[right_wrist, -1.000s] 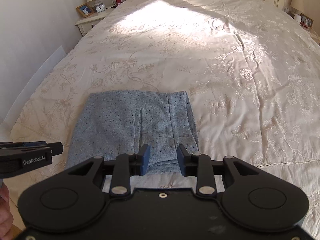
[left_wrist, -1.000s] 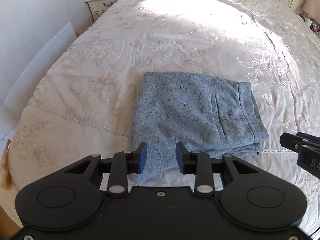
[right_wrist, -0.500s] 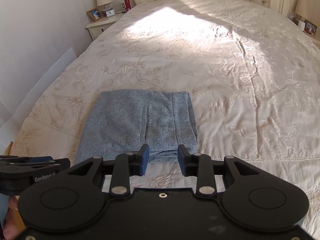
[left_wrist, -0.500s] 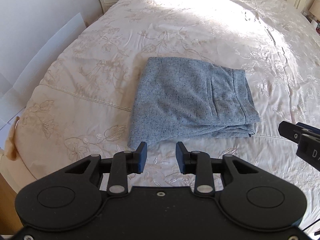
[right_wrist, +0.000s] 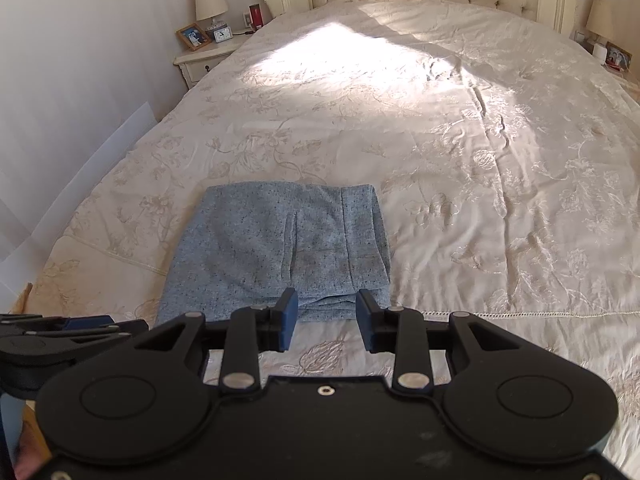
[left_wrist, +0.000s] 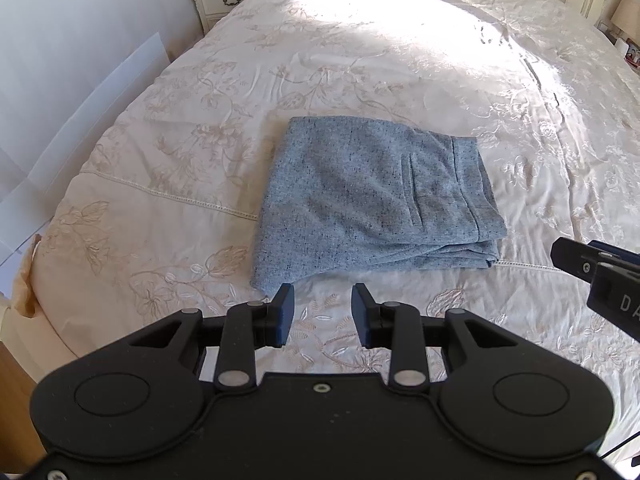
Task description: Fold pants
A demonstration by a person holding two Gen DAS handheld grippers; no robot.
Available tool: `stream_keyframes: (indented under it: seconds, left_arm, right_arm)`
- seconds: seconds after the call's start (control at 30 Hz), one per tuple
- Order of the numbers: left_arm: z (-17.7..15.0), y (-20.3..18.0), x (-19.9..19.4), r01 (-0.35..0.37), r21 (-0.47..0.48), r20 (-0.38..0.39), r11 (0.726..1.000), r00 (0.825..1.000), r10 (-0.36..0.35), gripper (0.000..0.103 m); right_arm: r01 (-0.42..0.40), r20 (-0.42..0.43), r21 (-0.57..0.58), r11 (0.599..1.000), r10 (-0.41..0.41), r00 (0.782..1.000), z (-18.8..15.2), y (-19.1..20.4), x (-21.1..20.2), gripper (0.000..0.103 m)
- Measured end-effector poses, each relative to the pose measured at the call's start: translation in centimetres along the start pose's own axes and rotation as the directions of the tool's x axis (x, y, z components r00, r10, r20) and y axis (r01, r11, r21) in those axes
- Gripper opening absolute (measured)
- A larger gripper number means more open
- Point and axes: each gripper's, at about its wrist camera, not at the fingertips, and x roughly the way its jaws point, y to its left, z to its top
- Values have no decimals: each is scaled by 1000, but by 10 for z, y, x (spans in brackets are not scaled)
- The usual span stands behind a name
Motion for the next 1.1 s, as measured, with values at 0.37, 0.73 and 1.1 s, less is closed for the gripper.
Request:
stream_keyframes:
  seconds: [0.37, 0.73, 1.1]
  left_arm:
    - [-4, 2, 0, 0, 0, -6, 1000, 1000, 0, 42]
    - [-1, 2, 2, -6, 5, -13, 1000, 1000, 6, 42]
    - [2, 2, 10, -5, 8, -31, 1000, 1000, 5, 42]
  right_arm:
    - [-5, 0, -1, 1000, 5, 1000, -3, 5, -1, 35]
    - [-9, -4, 0, 1000, 9, 1000, -1, 5, 2, 35]
    - [-8, -19, 3, 1000, 8, 1000, 2, 6, 11, 35]
